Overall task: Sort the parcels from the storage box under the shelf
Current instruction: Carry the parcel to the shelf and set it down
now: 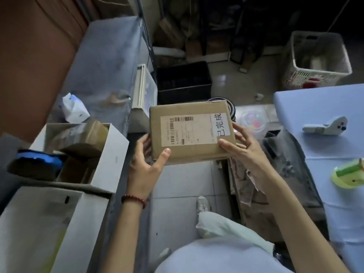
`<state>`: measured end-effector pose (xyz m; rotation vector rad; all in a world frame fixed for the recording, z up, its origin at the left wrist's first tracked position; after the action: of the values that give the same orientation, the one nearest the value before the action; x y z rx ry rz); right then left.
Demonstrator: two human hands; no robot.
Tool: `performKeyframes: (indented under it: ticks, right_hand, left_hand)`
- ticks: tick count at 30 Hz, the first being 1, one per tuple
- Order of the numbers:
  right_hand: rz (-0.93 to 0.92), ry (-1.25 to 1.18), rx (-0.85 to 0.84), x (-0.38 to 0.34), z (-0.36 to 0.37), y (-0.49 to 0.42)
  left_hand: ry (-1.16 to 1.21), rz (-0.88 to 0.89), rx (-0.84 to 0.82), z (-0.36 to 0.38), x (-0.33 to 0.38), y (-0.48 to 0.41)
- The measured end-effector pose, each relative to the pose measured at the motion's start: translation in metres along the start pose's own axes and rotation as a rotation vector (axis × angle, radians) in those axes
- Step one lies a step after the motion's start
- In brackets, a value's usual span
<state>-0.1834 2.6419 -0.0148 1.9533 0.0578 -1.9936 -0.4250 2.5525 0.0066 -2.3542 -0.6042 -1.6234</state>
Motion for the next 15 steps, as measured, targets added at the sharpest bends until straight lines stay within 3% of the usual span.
performKeyframes:
  ticks: [11, 15]
  right_hand:
    - [-0.036, 0.017, 0.079, -0.052, 0.021, -0.190]
    - [-0.039, 0.015, 0.130, -0.053, 0.025, -0.236]
  left_hand:
    - [-0.053, 0.027, 0.054, 0.018, 0.038, -0.218]
    - [-0.104, 0.008, -0.018, 0.023, 0.033, -0.290]
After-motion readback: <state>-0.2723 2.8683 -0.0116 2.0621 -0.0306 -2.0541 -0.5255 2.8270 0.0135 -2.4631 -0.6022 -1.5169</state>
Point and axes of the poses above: each hand's wrist, its own y-axis away from the middle knuckle, its own z-axis out of the palm, x = y × z, the point moved 4 cm from there along -y, towards the middle knuckle, and after that the axes turned 2 degrees about y, right-handed, at the moved point
